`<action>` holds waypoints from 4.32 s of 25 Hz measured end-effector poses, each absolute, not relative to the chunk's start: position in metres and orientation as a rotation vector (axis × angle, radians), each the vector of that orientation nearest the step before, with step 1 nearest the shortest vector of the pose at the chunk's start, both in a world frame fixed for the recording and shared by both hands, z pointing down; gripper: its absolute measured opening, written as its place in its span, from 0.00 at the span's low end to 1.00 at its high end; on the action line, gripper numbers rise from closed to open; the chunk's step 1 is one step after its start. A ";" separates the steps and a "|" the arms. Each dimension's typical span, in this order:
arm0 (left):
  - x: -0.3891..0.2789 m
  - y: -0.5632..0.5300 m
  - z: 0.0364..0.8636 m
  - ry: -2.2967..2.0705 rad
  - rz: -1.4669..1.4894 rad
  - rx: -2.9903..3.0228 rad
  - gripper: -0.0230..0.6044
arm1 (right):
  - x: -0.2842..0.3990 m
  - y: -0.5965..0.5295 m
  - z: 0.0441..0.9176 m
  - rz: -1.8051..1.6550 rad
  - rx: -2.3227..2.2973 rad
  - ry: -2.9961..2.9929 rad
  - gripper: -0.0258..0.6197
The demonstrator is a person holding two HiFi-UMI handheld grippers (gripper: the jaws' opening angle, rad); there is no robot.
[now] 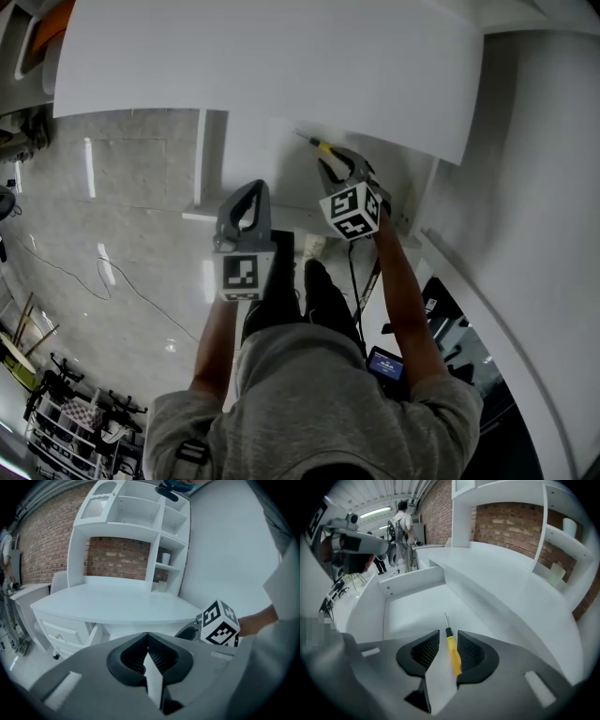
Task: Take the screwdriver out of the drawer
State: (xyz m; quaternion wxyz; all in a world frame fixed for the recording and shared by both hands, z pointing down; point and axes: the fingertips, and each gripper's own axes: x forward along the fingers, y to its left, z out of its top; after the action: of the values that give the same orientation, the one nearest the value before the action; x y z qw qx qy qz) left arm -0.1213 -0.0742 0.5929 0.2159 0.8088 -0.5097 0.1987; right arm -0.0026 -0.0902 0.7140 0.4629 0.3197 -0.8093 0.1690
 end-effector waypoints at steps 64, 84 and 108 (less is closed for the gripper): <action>-0.151 -0.097 0.485 -1.540 0.430 2.339 0.06 | -0.052 -0.107 0.595 0.157 0.770 -2.024 0.16; -0.113 -0.074 0.385 -1.503 0.340 2.570 0.06 | 0.003 -0.082 0.424 0.154 1.308 -2.178 0.16; -0.058 -0.065 0.324 -1.367 0.251 2.810 0.06 | 0.096 -0.026 0.335 0.087 1.823 -2.153 0.16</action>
State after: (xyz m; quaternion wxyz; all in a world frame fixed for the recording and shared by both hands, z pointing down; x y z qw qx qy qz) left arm -0.0581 -0.0647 0.3237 0.0033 0.8963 -0.4361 0.0802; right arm 0.0962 -0.0264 0.3345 0.1586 0.6377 -0.7532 0.0305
